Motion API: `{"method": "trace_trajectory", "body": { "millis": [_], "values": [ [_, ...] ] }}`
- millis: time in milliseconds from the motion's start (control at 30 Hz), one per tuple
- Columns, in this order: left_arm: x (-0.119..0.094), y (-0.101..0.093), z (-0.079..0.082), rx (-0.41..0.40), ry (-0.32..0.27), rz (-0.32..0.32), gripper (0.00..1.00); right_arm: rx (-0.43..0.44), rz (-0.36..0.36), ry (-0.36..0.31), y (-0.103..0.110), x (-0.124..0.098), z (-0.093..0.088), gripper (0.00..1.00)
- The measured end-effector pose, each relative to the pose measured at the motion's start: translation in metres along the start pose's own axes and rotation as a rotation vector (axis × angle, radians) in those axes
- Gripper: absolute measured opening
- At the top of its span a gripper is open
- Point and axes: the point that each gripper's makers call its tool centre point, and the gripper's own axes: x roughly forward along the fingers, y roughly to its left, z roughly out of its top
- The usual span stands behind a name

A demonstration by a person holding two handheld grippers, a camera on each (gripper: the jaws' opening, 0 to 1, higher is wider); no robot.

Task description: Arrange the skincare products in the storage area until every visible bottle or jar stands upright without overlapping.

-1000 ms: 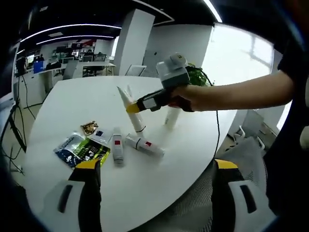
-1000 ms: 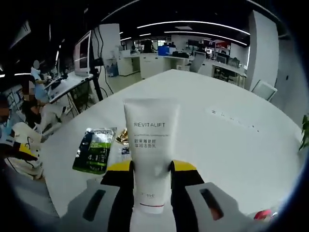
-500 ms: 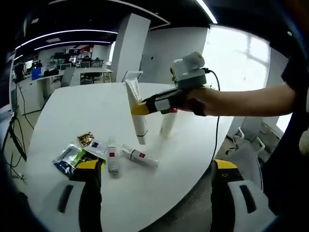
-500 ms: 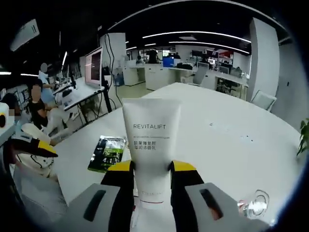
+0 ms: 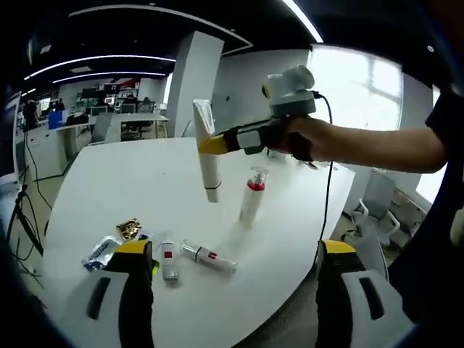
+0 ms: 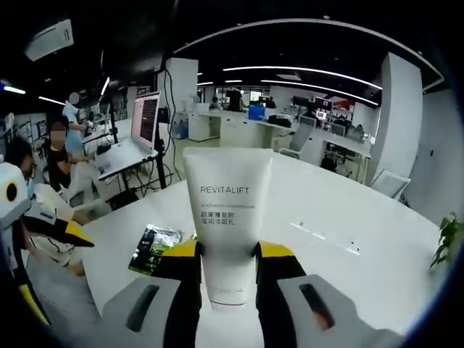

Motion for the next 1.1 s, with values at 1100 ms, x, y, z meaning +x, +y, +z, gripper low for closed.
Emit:
{"method": "trace_trajectory", "body": {
  "millis": [1100],
  "values": [
    [0.007, -0.022, 0.071, -0.023, -0.122, -0.066, 0.84, -0.011, 0.033, -0.114, 0.019, -0.074, 0.017, 0.27]
  ]
}}
